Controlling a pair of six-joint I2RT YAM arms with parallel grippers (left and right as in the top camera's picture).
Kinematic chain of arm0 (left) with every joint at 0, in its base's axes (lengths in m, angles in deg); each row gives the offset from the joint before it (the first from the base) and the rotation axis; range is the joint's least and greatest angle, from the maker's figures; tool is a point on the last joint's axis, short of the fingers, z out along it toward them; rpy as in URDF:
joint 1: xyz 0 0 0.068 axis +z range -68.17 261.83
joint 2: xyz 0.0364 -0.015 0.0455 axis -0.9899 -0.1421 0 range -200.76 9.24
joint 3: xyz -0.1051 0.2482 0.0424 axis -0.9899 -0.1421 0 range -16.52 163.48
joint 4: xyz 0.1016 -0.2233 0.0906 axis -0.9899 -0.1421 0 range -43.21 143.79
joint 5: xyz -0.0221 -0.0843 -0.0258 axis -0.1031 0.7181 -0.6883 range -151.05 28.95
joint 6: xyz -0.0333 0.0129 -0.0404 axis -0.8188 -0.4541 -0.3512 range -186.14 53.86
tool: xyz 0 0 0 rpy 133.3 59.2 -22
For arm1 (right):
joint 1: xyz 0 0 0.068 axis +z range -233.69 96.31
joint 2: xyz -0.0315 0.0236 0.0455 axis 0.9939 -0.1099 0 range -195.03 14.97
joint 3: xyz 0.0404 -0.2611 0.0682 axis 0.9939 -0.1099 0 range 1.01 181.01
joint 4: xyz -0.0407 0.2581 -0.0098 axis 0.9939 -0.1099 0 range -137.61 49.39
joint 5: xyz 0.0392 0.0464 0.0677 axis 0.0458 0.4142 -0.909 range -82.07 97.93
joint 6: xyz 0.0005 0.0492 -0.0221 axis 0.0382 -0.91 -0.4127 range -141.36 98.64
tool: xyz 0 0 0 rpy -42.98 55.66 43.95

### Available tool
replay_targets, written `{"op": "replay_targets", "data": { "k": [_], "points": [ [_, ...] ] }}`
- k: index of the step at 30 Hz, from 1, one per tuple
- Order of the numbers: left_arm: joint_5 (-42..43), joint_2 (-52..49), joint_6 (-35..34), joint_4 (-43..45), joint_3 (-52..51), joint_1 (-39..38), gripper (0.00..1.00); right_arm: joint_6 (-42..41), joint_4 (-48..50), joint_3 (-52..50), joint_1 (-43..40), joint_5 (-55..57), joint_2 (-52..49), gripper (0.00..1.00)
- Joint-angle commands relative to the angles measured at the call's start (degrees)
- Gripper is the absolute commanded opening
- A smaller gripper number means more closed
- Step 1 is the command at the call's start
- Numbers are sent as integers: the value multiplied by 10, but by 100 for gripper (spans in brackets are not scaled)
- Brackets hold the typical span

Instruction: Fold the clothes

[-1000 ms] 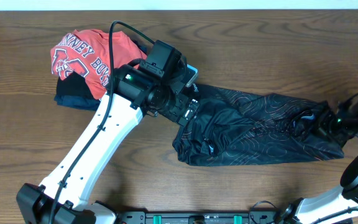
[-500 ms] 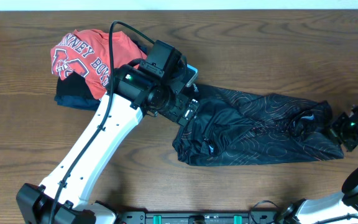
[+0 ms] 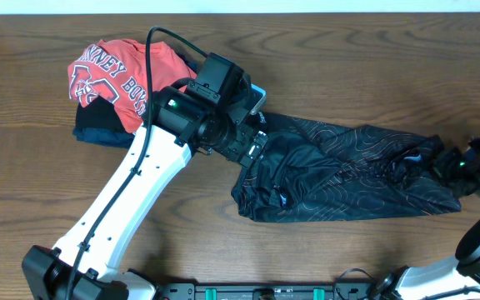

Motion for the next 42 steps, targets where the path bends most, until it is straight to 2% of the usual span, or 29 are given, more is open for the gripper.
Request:
{"op": "replay_targets", "data": {
  "k": [1, 7, 14, 21, 25, 28, 33, 36, 38, 42],
  "points": [
    [-7, 1, 5, -2, 7, 2, 97, -34, 3, -33, 10, -8, -2, 1],
    [-7, 1, 5, -2, 7, 2, 97, -2, -13, -28, 5, -84, 16, 1],
    [-7, 1, 5, -2, 7, 2, 97, 2, -28, -26, 5, -85, 39, 1],
    [-7, 1, 5, -2, 7, 2, 97, 63, -19, -26, 7, -85, 39, 1],
    [-7, 1, 5, -2, 7, 2, 97, 82, -47, -28, 7, -85, 39, 1],
    [-7, 1, 5, -2, 7, 2, 97, 84, -96, -28, 7, -87, 39, 1],
    [-7, 1, 5, -2, 7, 2, 97, 79, -247, -7, 2, -113, 41, 1],
    [-7, 1, 5, -2, 7, 2, 97, 106, -322, 28, -4, -96, 42, 1],
    [-7, 1, 5, 0, 7, 2, 97, 115, -348, 50, -6, -79, 47, 1],
    [-7, 1, 5, 6, 7, 2, 97, 120, -336, 70, -6, -58, 66, 1]
  ]
}}
